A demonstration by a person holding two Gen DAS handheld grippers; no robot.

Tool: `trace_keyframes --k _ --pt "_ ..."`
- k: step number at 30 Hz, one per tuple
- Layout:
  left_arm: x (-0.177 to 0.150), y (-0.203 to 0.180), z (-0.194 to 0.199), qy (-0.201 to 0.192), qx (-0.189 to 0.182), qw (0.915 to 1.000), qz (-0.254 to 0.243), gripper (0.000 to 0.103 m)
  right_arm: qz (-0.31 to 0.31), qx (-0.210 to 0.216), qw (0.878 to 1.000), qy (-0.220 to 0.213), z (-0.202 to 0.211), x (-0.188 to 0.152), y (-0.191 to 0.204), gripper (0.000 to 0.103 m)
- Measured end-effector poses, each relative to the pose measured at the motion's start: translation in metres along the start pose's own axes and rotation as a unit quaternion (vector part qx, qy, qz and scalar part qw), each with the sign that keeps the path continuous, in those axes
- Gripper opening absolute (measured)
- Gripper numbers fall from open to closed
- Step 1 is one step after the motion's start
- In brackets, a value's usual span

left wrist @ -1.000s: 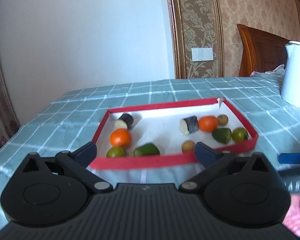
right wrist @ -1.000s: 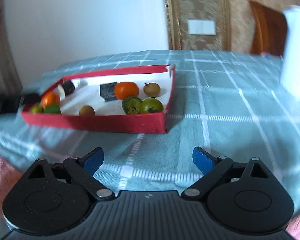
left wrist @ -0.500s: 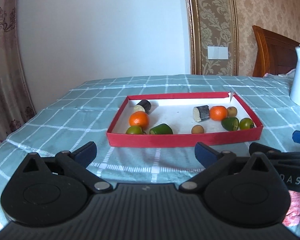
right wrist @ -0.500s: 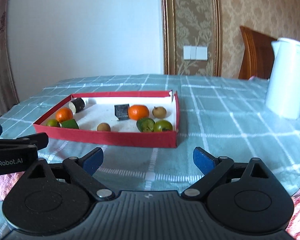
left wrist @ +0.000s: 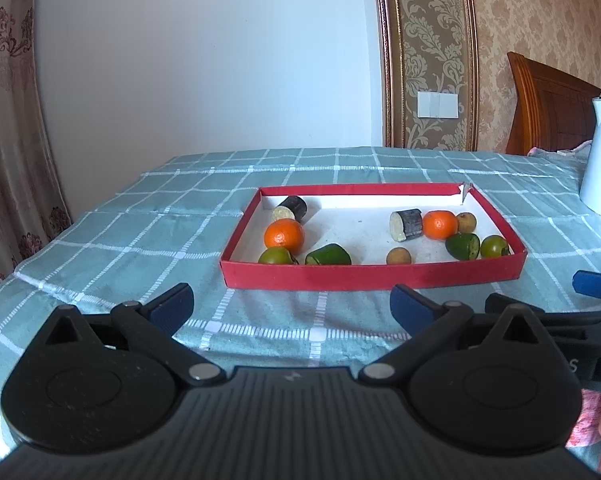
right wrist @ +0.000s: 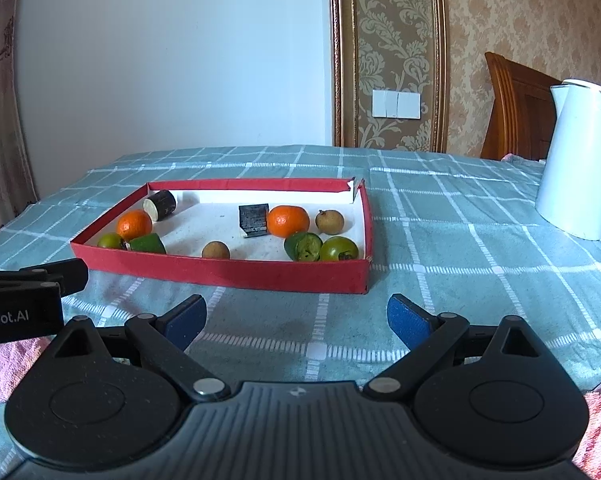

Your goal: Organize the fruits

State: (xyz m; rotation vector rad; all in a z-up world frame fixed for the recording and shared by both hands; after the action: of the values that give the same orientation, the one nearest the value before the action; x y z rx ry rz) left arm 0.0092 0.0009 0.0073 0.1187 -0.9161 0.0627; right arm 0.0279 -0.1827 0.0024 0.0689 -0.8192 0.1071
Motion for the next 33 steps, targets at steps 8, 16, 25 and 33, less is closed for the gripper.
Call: trace_keyframes --k 8,16,25,33 --pt "0.0 -0.002 0.0 -0.004 0.004 1.0 -0.007 0.103 0.005 -0.002 1.0 0.005 -0.005 -0.002 0.003 0.098" --pt "-0.001 -0.005 -0.002 0.006 -0.007 0.9999 -0.012 0.103 0.006 -0.002 1.0 0.012 -0.009 -0.003 0.003 0.098" --pt "-0.001 -0.001 -0.004 0.012 -0.012 0.9999 0.003 0.103 0.012 -0.004 1.0 0.01 -0.011 -0.003 0.006 0.098" --pt "-0.002 0.0 -0.008 0.017 -0.016 0.9997 0.001 0.103 0.021 -0.011 1.0 0.009 -0.012 -0.001 0.01 0.098"
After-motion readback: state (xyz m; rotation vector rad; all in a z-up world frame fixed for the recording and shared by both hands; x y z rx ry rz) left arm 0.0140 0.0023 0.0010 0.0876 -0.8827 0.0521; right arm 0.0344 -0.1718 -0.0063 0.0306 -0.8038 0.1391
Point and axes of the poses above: each gripper's, at about its wrist camera, not at the fingertips, and z roughly against the way its jaws point, y to its left, x to its top, the point moved 6 cm from there along -z, roughly the way its jaws point, and after that the axes turned 11 degrees about y, right-handed, at the moved point
